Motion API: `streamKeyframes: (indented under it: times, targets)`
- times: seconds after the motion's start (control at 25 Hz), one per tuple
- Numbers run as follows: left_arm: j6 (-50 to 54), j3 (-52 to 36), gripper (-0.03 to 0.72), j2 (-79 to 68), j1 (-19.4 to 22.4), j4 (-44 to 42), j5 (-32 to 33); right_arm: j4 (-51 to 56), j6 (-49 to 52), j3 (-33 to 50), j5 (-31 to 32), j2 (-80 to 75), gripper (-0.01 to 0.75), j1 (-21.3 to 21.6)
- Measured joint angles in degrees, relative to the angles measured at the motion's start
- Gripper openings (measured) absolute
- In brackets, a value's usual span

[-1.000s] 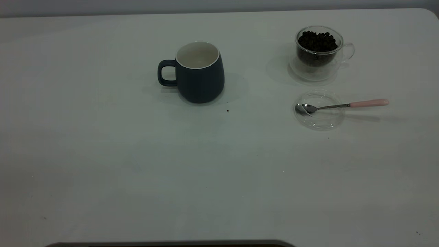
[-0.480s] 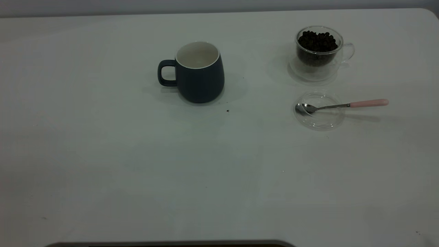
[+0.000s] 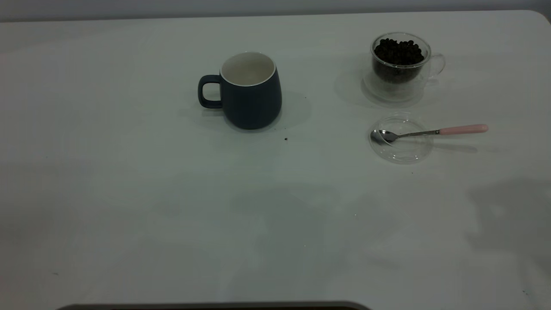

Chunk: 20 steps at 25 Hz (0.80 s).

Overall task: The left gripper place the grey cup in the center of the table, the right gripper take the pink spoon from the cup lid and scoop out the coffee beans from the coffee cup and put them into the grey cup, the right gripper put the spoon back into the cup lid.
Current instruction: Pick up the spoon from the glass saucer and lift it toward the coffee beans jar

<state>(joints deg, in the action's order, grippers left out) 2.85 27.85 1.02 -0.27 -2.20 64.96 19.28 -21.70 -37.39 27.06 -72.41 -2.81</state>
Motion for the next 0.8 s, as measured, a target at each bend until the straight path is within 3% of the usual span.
streamKeyframes:
  times: [0.16, 0.4, 0.68, 0.8]
  targets:
    - [0.0, 0.0, 0.567, 0.0, 0.0, 0.0, 0.0, 2.7, -5.1, -2.6, -1.8, -13.4, 0.591, 1.2]
    - [0.0, 0.0, 0.567, 0.0, 0.0, 0.0, 0.0, 17.3, -17.8, -7.3, -2.1, -29.4, 0.591, 11.2]
    - [0.0, 0.0, 0.567, 0.0, 0.0, 0.0, 0.0, 33.9, -37.1, -17.8, 10.3, -44.5, 0.591, 19.6]
    - [0.0, 0.0, 0.567, 0.0, 0.0, 0.0, 0.0, 37.1, -41.3, -21.2, 11.8, -50.6, 0.591, 21.5]
